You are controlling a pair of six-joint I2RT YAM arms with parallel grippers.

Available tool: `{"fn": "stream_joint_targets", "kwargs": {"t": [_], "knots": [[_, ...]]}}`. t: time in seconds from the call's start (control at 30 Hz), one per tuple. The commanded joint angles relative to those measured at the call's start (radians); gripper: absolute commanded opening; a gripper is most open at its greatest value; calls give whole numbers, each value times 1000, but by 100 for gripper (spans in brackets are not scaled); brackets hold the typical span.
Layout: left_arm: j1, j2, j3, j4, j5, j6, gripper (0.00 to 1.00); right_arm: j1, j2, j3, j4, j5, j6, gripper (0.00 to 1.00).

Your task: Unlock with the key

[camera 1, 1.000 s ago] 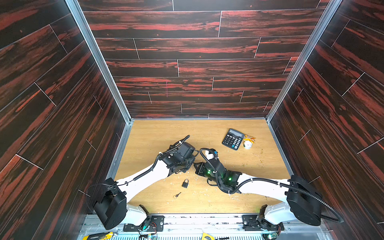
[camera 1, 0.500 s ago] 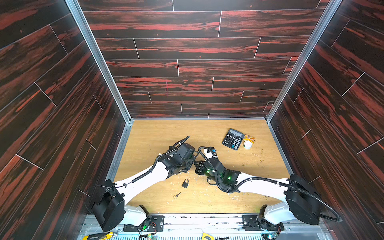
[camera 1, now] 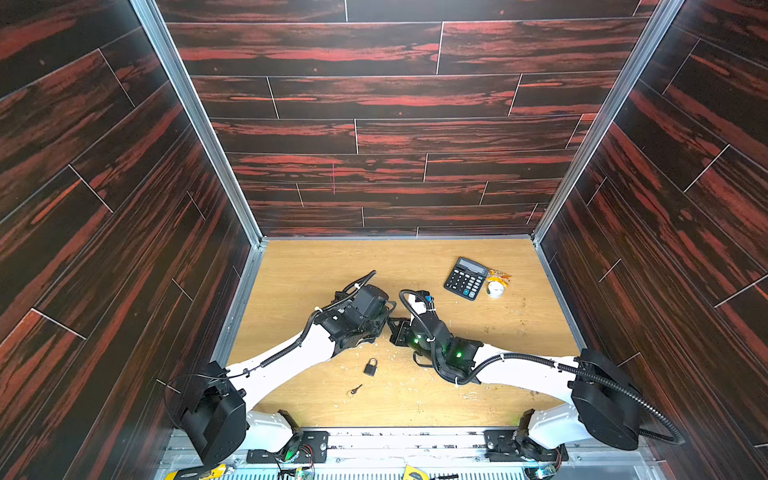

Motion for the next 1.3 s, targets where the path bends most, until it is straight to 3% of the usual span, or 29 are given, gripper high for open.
{"fn": "stream_joint_targets", "kwargs": {"t": [0.0,0.23,0.87,1.03,1.27], "knots": [[-76,-77,21,131,225,-32,0,-35,29,-15,176,-129,63,0],[-77,-64,-36,186,220,-62,0,-78,7,-25,211,-217,177,0],[-80,-55,-118,303,164,-112,0,-115,28,-104,344,-235,498,0],[-81,-75,-138,310,149,-125,0,-116,32,-111,358,-251,513,0],[-70,-88,-89,212,127,-45,0,-114,45,-58,186,-232,419,0]]}}
